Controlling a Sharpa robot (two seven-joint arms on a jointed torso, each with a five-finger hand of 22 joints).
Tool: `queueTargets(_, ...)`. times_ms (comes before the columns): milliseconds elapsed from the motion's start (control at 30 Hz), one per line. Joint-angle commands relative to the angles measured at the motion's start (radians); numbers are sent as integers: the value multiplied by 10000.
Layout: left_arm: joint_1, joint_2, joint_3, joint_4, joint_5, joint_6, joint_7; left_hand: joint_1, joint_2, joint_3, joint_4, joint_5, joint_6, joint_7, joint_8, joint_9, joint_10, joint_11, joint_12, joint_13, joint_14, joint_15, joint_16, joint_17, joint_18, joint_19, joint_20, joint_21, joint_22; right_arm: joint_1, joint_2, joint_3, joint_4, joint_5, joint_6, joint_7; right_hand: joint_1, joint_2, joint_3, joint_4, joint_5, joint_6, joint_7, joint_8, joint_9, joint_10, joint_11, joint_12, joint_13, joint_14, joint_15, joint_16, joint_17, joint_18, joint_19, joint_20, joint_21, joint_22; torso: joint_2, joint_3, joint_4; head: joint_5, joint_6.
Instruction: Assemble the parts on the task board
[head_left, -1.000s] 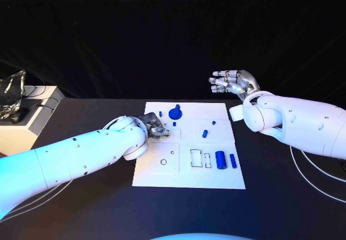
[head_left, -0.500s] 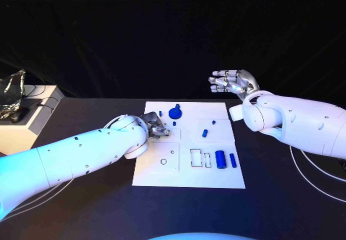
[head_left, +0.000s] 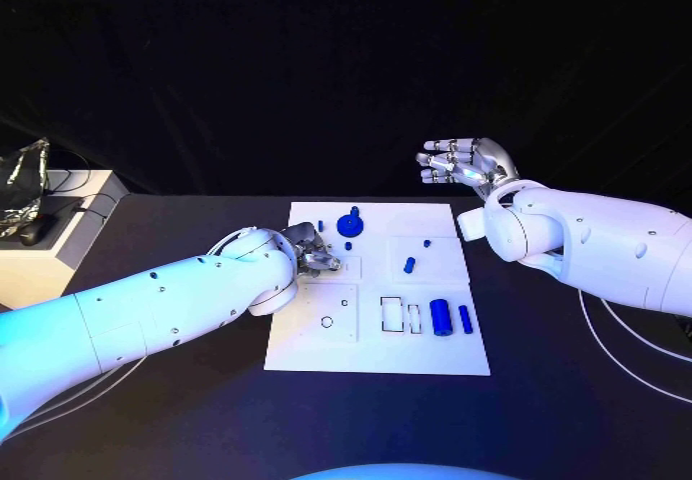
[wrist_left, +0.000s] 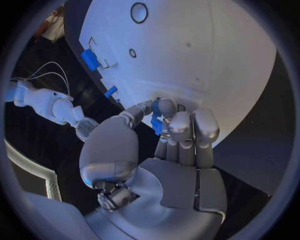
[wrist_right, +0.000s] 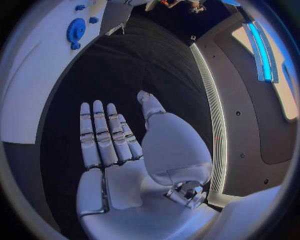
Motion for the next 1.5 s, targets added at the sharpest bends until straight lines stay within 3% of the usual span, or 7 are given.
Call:
queueTargets(33, -71, 92, -48, -34, 22, 594, -4, 475, 399, 125, -192, -22, 507, -534, -52, -18, -23, -61, 59, -13, -29, -34, 74, 21, -62, 11, 82, -35, 15, -3, 4, 5, 11, -27, 147, 65, -33, 67, 1, 71, 38, 51, 290, -48, -9, 60, -3, -31, -10, -54, 2, -41, -15, 131, -83, -4, -30, -14, -5, 6, -4, 5, -21)
queueTargets(433, -69, 190, -48, -160, 133, 802, -127, 449, 374, 27, -83, 15, 560, -562, -48, -41, -5, -71, 109, -46, -6, -40, 106, 24, -83, 66, 64, -5, 105, -5, 13, 5, 6, -27, 155, 55, -33, 67, 1, 71, 38, 51, 290, -48, -9, 60, -3, -31, -10, -54, 2, -41, -15, 131, -83, -4, -30, -14, -11, -1, 6, -10, -50)
queueTargets(633, -68, 202, -48, -176, 139, 760, -214, 34, 532, 606, -520, 67, 615, -567, 20, 30, 90, -89, 99, -104, 4, -48, 221, 77, -113, 110, 28, -7, 205, -6, 10, 4, 10, -27, 157, 58, -33, 70, 9, 71, 61, 73, 291, -46, -8, 66, -4, -31, -10, -63, 5, -43, -15, 130, -88, -3, -32, -15, -13, -5, 4, -3, -53)
queueTargets(867, -68, 191, -47, -188, 166, 789, -275, -596, 747, 1063, -880, 134, 923, -667, 1, 70, 399, -143, -12, -298, 50, -37, 523, 407, -75, 174, 192, 26, 321, -9, 3, 4, 9, -27, 180, 58, -34, 61, 9, 64, 66, 50, 293, -49, -10, 63, -2, -32, -10, -78, 8, -42, -15, 127, -99, 0, -35, -15, -10, -11, 3, -6, -71)
queueTargets(1200, -68, 152, -43, -220, 194, 858, -290, -797, 918, 994, -875, 125, 1145, -729, -100, 169, 556, -161, -5, -423, 81, -24, 643, 560, -80, 240, 252, 97, 437, -27, 2, 4, -17, -27, 197, 53, -28, 55, 11, 52, 69, 56, 294, -48, -9, 61, -2, -31, -10, -96, 9, -42, -16, 127, -103, 1, -34, -15, -9, -10, 18, -14, -99)
queueTargets(1500, -66, 158, -31, -227, 145, 890, -267, -861, 1008, 914, -940, 125, 1539, -764, -709, 796, 689, -144, 23, -568, 97, 33, 796, 640, -135, 285, 278, 83, 559, -40, -2, 4, -26, -30, 207, 52, -17, 49, 20, 24, 76, 42, 296, -49, -10, 58, 0, -31, -10, -120, 13, -44, -17, 127, -110, 2, -34, -15, -13, -11, 4, 0, -121)
